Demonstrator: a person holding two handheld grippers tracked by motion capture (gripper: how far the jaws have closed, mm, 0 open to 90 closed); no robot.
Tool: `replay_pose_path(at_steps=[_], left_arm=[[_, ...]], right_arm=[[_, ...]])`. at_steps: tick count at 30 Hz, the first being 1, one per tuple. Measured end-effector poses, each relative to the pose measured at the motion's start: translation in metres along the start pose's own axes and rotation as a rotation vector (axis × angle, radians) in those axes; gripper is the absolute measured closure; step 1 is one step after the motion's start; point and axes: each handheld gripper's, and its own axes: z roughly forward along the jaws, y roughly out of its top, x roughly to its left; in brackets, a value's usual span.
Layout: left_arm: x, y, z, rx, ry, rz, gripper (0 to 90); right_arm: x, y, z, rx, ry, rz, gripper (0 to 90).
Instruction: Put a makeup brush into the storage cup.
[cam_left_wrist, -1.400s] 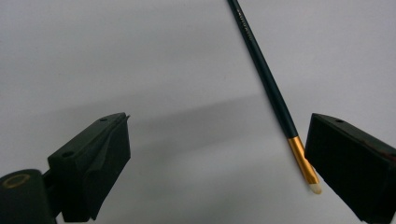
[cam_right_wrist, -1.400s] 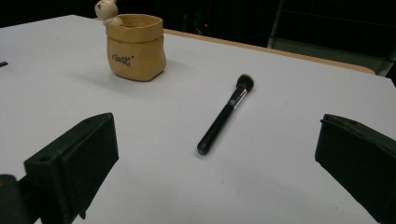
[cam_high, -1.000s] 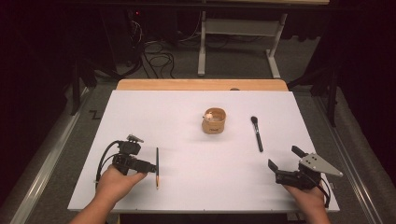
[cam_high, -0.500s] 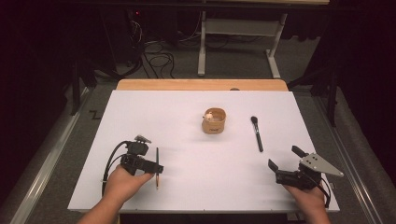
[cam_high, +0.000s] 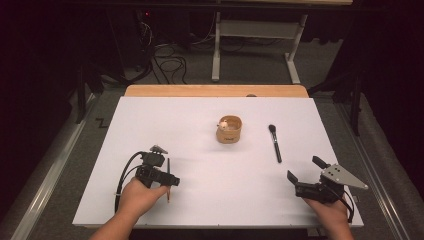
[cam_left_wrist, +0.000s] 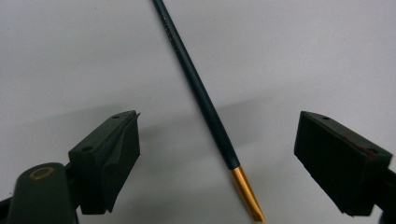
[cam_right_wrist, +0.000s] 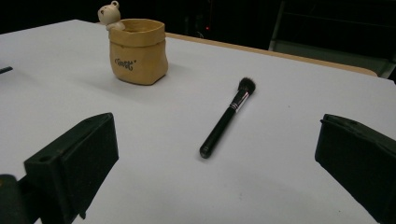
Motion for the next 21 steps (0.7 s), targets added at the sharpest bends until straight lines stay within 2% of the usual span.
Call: replay_pose_path(at_steps=[7, 16, 17, 21], left_arm=[[-0.0027, -0.0005, 0.0004, 0.002, 0.013, 0.004, 17.3], [-0.0051, -0.0006, -0.0018, 0.002, 0.006, -0.012, 36.8], [-0.0052, -0.0004, -0.0021, 0.008, 0.003, -0.004, 39.9], [-0.0085, -0.0006, -0.0018, 0.006, 0.021, 0.0, 47.8]], right_arm=[[-0.0001, -0.0004, 0.0004, 0.002, -0.002, 0.001, 0.2], [-0.0002, -0.0005, 0.0005, 0.003, -0.002, 0.0, 0.2], [-0.0006, -0.0005, 0.0004, 0.002, -0.002, -0.003, 0.2], [-0.0002, -0.0005, 0.0, 0.003, -0.006, 0.007, 0.2]])
